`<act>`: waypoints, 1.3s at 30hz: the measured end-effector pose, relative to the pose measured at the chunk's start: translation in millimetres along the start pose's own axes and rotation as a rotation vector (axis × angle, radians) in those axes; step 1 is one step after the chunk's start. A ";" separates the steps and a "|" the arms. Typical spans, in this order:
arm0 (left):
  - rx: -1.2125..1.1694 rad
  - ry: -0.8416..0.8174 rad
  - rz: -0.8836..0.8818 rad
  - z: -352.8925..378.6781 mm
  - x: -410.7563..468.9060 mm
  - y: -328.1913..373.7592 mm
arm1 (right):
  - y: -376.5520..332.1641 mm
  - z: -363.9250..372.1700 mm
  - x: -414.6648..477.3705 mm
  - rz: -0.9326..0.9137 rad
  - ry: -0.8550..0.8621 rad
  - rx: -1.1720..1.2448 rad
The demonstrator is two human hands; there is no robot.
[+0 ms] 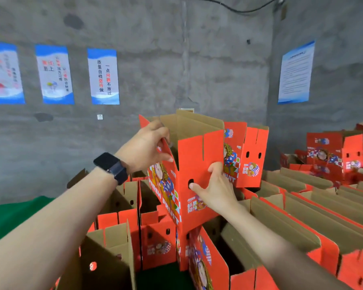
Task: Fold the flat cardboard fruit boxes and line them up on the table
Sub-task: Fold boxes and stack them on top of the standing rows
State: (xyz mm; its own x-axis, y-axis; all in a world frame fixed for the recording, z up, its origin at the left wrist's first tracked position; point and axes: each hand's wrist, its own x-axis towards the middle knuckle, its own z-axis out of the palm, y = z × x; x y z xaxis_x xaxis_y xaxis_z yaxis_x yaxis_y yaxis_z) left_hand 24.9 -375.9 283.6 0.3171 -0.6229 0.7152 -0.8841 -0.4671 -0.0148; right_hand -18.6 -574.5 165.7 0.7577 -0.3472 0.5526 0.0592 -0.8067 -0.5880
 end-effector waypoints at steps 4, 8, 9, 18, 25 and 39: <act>-0.075 0.015 -0.006 37.3 31.6 2.1 | 28.2 -3.6 53.4 0.019 0.148 0.021; -0.254 -0.071 -0.189 84.3 41.4 -9.7 | 62.8 4.7 109.3 0.080 0.199 0.012; -0.192 -0.132 -0.253 97.7 35.2 -17.9 | 71.4 10.0 121.0 0.095 0.201 -0.002; 0.150 -0.569 -0.600 150.4 -66.0 -92.3 | 122.3 64.3 198.1 0.253 0.109 -0.091; 0.171 -0.668 -0.647 156.0 -84.9 -107.2 | 149.4 76.6 200.2 0.353 0.132 -0.060; 0.070 -0.736 -0.644 135.0 -114.5 -91.2 | 46.1 100.9 132.1 -0.063 -0.010 -0.186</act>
State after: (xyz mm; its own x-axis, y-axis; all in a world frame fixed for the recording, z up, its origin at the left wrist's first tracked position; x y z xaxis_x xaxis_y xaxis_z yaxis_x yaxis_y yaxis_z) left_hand 115.5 -346.7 108.8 0.8874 -0.4608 -0.0131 -0.4525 -0.8760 0.1669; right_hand 149.8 -609.3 152.0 0.7626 -0.2896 0.5784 -0.0143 -0.9015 -0.4326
